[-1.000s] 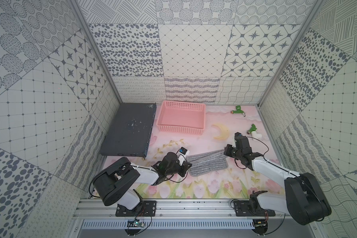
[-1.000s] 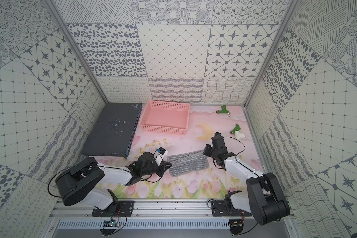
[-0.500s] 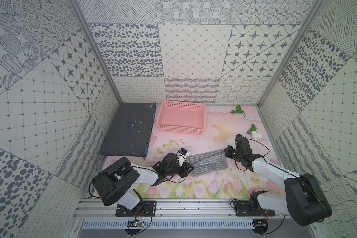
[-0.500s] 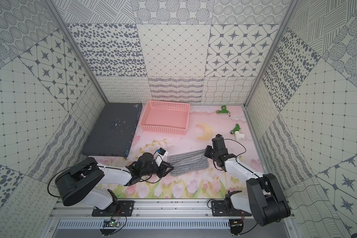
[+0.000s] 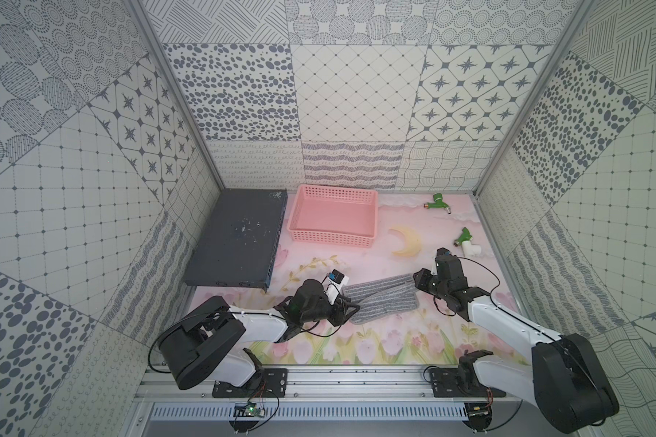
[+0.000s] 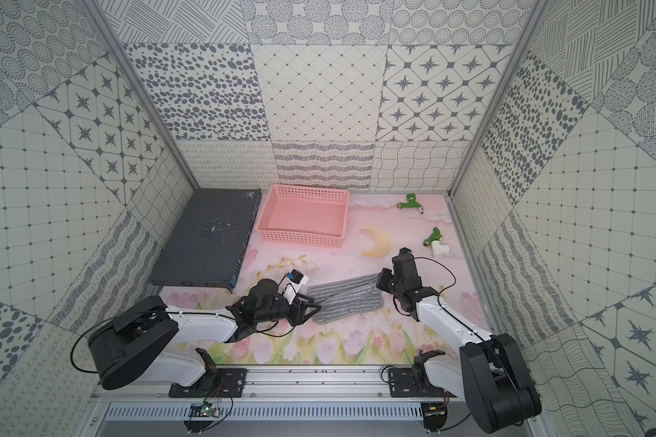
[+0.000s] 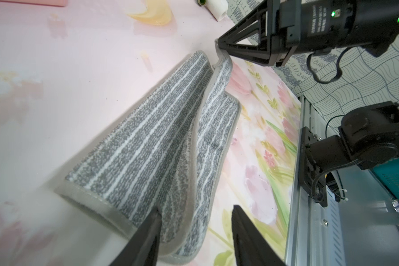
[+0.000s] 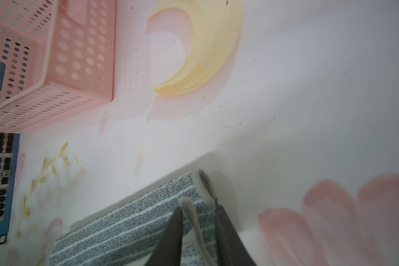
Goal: Fold the square dishcloth
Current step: Fold the cleaning item at the center of the board.
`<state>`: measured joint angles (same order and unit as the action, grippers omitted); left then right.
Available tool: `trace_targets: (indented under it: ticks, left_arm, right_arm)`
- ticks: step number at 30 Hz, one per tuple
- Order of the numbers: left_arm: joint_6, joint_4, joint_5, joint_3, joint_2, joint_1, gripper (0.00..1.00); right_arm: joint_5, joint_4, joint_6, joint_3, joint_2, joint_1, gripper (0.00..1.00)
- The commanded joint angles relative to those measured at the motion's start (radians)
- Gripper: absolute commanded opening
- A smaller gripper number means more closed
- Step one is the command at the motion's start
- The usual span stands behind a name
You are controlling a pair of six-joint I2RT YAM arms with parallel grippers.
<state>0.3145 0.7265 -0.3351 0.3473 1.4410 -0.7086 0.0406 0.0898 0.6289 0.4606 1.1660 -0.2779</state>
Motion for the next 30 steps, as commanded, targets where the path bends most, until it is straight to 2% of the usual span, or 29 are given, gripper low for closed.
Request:
trace_targets:
  ticks: [1, 7, 13, 16, 18, 22, 27, 30]
  left_arm:
    - [0.009, -0.037, -0.023, -0.008, -0.026, -0.002, 0.51]
    - [0.026, -0.116, 0.006, 0.011, -0.081, -0.002, 0.5]
    - [0.068, -0.512, 0.151, 0.205, -0.173, -0.029, 0.43]
    - [0.088, -0.674, 0.234, 0.314, -0.183, -0.056, 0.43]
    - [0.125, -0.75, 0.28, 0.371, -0.169, -0.067, 0.46]
    - [0.226, -0.853, 0.326, 0.456, -0.106, -0.071, 0.46]
    - [0.279, -0.838, 0.309, 0.508, -0.003, -0.089, 0.46]
    - [0.284, -0.834, 0.308, 0.55, 0.067, -0.106, 0.44]
  right_arm:
    - [-0.006, 0.012, 0.014, -0.016, -0.033, 0.002, 0.35]
    - [-0.032, 0.088, 0.022, -0.005, -0.097, 0.002, 0.39]
    - [-0.059, 0.236, 0.016, 0.071, -0.162, 0.002, 0.42]
    - [-0.054, 0.33, 0.003, 0.153, -0.157, 0.002, 0.34]
    - [-0.035, 0.371, -0.01, 0.201, -0.134, -0.008, 0.3]
    - [-0.024, 0.44, -0.034, 0.317, -0.035, -0.079, 0.27]
    - [-0.082, 0.511, -0.068, 0.475, 0.148, -0.199, 0.26]
    - [-0.1, 0.527, -0.071, 0.535, 0.26, -0.227, 0.26]
